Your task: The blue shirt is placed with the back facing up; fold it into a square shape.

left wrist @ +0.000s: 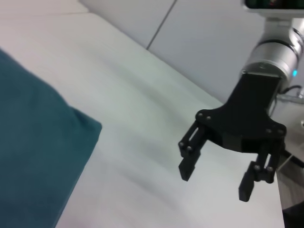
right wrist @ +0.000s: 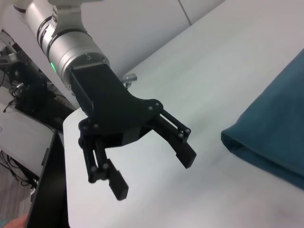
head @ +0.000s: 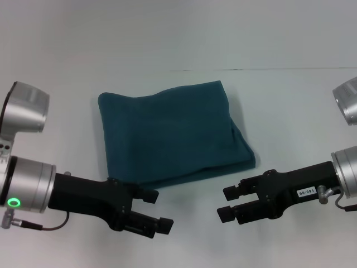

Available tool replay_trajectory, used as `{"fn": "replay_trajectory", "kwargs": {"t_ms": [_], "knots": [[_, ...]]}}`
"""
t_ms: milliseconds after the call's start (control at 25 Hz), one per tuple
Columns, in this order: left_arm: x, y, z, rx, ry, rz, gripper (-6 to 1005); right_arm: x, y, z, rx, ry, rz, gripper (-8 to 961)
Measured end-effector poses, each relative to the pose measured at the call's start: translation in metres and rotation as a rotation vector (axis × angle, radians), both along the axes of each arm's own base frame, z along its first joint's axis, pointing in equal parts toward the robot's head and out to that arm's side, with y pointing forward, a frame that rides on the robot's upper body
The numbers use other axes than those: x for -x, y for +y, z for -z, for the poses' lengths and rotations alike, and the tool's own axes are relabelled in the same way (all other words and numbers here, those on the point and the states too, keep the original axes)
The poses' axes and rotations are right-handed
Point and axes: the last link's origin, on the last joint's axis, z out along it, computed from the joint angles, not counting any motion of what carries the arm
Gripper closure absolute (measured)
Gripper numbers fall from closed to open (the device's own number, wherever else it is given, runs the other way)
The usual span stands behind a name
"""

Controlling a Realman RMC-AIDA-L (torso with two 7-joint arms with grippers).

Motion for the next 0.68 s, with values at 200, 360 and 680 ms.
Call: {"fn": "replay_trajectory", "kwargs": {"t_ms": [200,360,680], "knots": [[0.0001,-0.0022,0.0041,-0.023,-0.005,0.064,70,0.0009,0.0008,-0.0003,-0.003,-0.001,-0.008,235],[0.0004,-0.0019,0.0037,-0.024,-0.005,0.061,70,0.0017,0.0016,-0.0004,-0.005,-0.002,-0.011,235],[0.0009,-0.0009,0.0024,-0.028,-0.002,0.058,70,0.0016,0.0017,0.0000,-0.005,-0.004,-0.012,235]]}}
